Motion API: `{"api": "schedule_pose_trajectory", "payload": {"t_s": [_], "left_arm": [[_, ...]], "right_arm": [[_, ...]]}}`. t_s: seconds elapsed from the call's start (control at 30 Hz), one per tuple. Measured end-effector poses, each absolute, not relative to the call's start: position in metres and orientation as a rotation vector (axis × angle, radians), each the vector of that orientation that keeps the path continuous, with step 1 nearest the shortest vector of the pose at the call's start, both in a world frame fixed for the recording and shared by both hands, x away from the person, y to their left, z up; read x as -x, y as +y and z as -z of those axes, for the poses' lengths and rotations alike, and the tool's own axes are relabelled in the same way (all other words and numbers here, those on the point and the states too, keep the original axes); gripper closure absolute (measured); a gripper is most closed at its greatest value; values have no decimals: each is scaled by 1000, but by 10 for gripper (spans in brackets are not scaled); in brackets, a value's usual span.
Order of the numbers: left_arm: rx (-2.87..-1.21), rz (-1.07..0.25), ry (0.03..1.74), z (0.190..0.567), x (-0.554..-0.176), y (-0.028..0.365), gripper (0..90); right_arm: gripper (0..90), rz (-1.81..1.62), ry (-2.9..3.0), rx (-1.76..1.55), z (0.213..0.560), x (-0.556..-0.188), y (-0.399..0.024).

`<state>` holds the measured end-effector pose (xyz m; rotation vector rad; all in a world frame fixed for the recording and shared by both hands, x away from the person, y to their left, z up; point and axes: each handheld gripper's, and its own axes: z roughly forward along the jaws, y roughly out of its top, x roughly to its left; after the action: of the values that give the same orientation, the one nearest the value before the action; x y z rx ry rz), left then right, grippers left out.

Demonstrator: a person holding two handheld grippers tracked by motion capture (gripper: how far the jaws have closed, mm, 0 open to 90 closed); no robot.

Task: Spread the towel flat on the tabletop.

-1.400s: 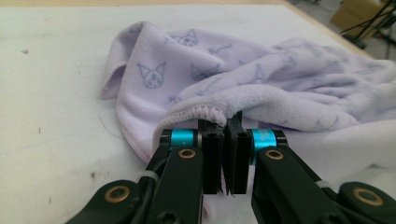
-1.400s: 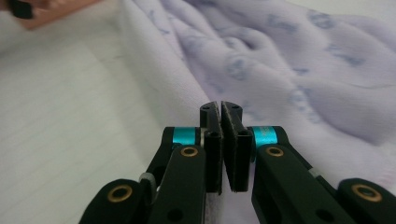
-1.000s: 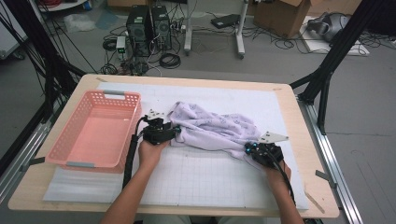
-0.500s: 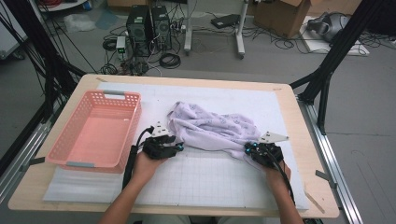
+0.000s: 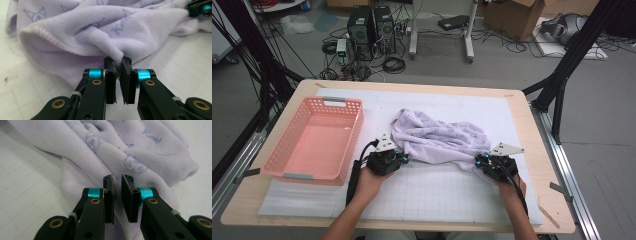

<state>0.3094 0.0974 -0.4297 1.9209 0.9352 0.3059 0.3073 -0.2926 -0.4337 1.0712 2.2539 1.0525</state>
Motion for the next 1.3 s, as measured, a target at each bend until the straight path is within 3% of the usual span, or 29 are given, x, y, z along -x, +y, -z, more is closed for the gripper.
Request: {"api": "schedule_pose_trajectory", "payload": {"t_s": [0.23, 0.83, 0.9, 0.97, 1.0, 1.1, 1.3], "left_arm": [[-1859, -258, 922, 426, -281, 126, 839], [-1790, -166, 916, 423, -223, 145, 838], [-1789, -182, 939, 425, -221, 148, 765], [-1755, -180, 1019, 428, -224, 152, 514], [-1746, -201, 1045, 428, -225, 155, 462], [-1763, -303, 1062, 427, -229, 155, 421], [-1829, -270, 1146, 444, -267, 137, 398]], "right_arm": [[866, -1079, 2292, -1005, 425, -290, -289], [869, -1143, 2404, -880, 414, -215, -291], [791, -1161, 2395, -888, 413, -211, -293], [654, -1207, 2349, -953, 413, -211, -300], [624, -1248, 2320, -987, 412, -213, -304], [501, -1248, 2197, -1091, 413, -218, -316], [439, -1114, 2141, -1244, 426, -251, -322]]}}
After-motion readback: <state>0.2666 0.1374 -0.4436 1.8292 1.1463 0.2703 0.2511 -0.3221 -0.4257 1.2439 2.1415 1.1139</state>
